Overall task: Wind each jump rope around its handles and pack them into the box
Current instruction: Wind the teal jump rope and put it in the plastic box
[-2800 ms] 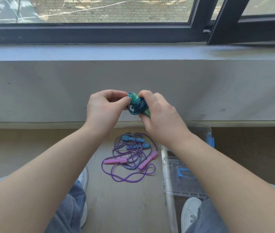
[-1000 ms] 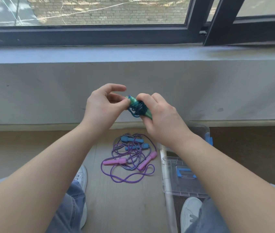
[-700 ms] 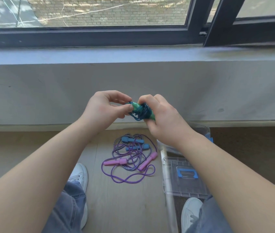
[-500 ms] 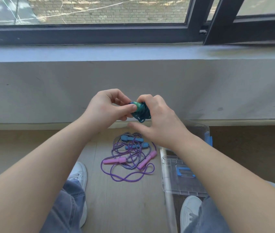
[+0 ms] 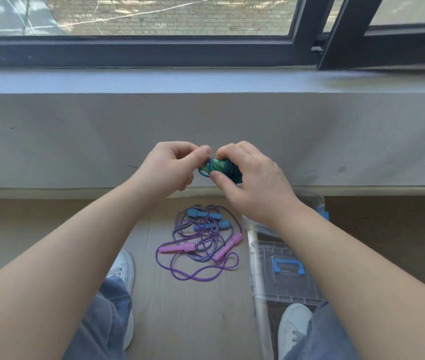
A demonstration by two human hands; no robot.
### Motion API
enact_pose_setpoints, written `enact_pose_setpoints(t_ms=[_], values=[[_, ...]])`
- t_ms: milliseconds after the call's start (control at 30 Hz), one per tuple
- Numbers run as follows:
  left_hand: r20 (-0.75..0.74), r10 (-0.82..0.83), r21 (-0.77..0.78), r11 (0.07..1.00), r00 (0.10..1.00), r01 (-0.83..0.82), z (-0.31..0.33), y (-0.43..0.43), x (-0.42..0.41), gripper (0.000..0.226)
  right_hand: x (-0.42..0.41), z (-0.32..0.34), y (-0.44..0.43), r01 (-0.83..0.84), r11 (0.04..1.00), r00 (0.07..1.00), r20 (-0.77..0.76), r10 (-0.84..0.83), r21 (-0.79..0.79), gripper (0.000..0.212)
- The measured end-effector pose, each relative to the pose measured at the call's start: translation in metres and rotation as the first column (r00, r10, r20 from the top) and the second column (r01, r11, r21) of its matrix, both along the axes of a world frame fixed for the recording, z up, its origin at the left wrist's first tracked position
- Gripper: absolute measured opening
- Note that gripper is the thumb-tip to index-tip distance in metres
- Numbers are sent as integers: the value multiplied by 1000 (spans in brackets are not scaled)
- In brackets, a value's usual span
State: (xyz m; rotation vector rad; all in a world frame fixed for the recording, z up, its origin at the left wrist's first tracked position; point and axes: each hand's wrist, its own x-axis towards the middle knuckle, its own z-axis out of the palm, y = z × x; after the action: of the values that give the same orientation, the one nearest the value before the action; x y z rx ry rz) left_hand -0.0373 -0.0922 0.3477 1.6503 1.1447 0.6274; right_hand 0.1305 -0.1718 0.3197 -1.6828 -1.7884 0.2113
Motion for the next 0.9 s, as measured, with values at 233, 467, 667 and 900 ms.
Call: enact_pose_setpoints(t_ms=[233,467,667,900], values=[[-6,-116,-371,922,993,105,-1,6,-10,28,0,2,0,-69,997,997,31,68,41,18],[-137,-5,-149,989,991,-16,-12,2,-5,26,-7,-3,4,-96,993,993,69,101,-62,28],[-31,142,-100,984,989,-144,-20,0,6,31,-8,5,1,-163,957,986,-61,153,-242,40],[20,261,-89,962,965,-258,-29,2,14,28,-15,0,0,-172,958,985,-42,167,-230,36]])
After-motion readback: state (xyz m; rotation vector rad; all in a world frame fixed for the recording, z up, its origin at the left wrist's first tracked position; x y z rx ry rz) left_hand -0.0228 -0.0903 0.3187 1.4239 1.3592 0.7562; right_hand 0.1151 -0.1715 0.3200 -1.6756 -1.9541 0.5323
